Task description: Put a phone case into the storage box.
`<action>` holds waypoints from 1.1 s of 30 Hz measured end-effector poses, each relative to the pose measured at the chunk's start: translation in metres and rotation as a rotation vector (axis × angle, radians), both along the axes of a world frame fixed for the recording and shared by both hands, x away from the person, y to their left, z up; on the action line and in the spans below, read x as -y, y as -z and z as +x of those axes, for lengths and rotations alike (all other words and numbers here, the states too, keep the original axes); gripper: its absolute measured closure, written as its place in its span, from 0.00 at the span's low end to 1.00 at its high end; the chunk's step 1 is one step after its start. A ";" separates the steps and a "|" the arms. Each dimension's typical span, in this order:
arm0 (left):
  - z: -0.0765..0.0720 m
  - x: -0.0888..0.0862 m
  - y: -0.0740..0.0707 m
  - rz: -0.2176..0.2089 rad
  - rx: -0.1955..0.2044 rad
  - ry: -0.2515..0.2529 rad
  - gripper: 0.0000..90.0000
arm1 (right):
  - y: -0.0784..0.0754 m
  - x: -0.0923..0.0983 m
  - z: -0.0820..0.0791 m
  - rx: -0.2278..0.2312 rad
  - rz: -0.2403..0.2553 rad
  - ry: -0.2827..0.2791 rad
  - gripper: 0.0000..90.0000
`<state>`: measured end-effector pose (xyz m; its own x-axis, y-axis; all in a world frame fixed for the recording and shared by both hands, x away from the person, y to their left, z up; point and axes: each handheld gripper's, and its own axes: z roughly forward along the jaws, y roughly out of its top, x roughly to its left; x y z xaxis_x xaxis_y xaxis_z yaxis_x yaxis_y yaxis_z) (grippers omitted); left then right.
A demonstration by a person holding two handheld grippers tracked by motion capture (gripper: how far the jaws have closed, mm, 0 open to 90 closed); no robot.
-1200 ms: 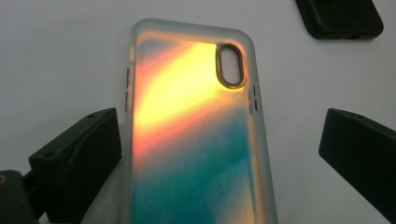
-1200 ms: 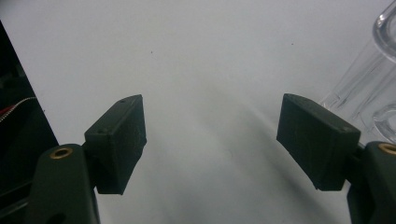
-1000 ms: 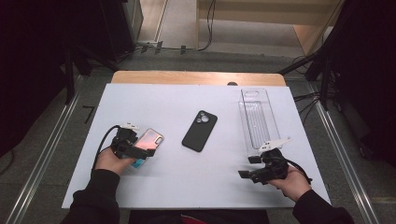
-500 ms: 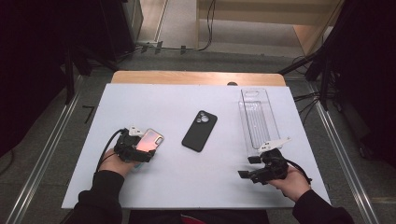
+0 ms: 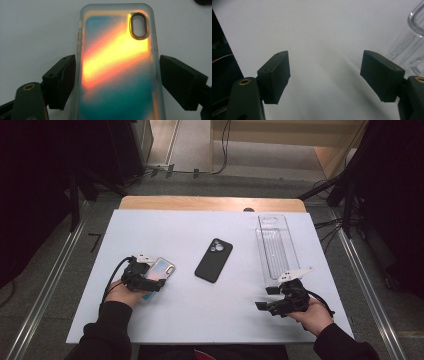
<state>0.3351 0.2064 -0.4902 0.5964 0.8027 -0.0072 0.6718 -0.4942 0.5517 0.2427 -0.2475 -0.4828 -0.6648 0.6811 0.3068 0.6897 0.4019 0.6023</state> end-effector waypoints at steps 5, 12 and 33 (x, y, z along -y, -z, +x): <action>0.003 -0.003 -0.003 -0.030 -0.023 -0.013 0.19 | 0.001 0.002 0.001 -0.009 0.000 0.003 0.24; 0.000 -0.004 -0.018 -0.072 -0.024 0.007 0.19 | -0.003 -0.001 0.000 0.013 0.023 -0.002 0.24; -0.023 0.046 -0.048 -0.186 -0.009 0.147 0.19 | -0.009 -0.015 -0.003 0.029 0.038 -0.020 0.24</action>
<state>0.3120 0.1607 -0.4422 0.7062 0.6914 -0.1527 0.6055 -0.4778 0.6365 0.2399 -0.2326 -0.4739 -0.6873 0.6557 0.3125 0.6637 0.3921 0.6370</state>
